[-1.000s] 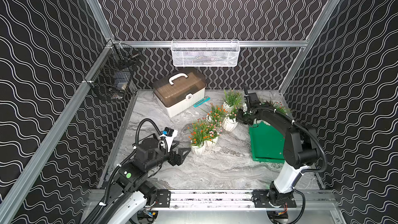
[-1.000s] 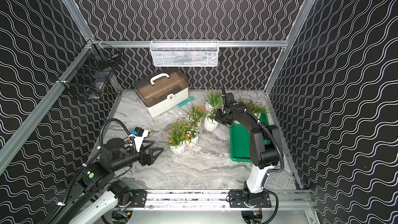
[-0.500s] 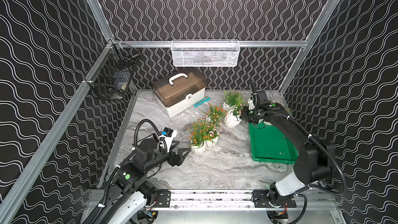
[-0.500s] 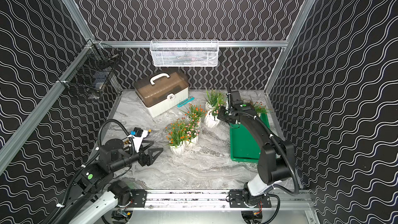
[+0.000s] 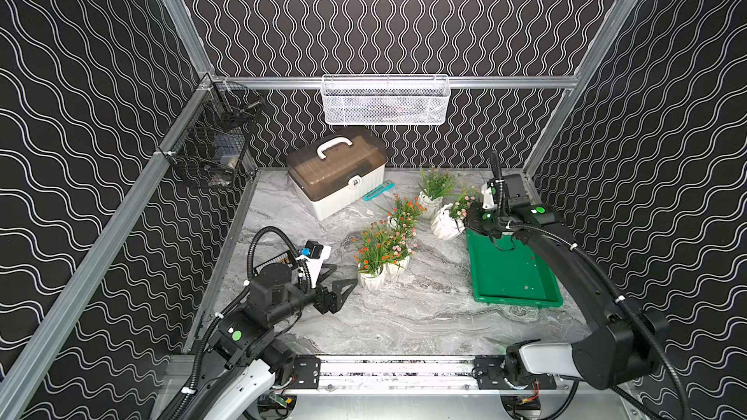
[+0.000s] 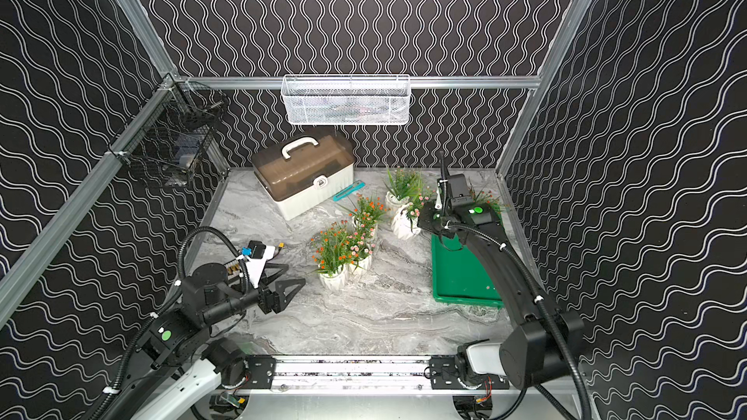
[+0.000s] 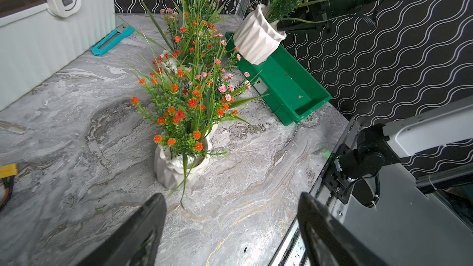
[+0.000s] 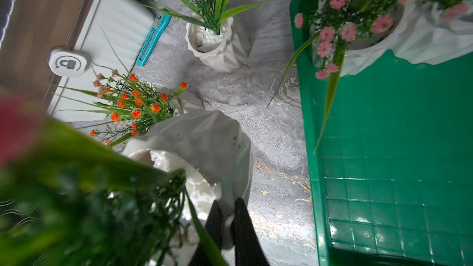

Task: Put the potted gypsophila into the storage box
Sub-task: Pick up the baby's breath potted plant from the center of the board, then place the baby's breath potted plant at the storage box.

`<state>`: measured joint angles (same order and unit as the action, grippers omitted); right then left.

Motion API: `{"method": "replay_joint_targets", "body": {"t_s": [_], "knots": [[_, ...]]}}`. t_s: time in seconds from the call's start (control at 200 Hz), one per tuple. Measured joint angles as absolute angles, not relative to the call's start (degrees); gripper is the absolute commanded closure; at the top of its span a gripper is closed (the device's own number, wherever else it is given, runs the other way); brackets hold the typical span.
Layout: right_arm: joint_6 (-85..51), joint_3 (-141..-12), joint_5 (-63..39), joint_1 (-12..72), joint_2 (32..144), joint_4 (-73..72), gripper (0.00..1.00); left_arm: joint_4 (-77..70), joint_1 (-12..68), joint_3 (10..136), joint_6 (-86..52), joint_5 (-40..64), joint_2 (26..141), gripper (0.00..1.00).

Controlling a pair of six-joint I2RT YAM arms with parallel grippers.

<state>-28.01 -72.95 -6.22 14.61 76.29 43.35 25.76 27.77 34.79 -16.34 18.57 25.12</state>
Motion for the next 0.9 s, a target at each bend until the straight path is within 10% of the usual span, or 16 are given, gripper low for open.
{"method": "replay_joint_targets", "body": {"t_s": [0.896], "knots": [[-29.30,-66.76,0.43,-0.62,63.70,48.01,1.00,20.27,27.77,31.09,-14.87,24.14,16.58,0.13]]}}
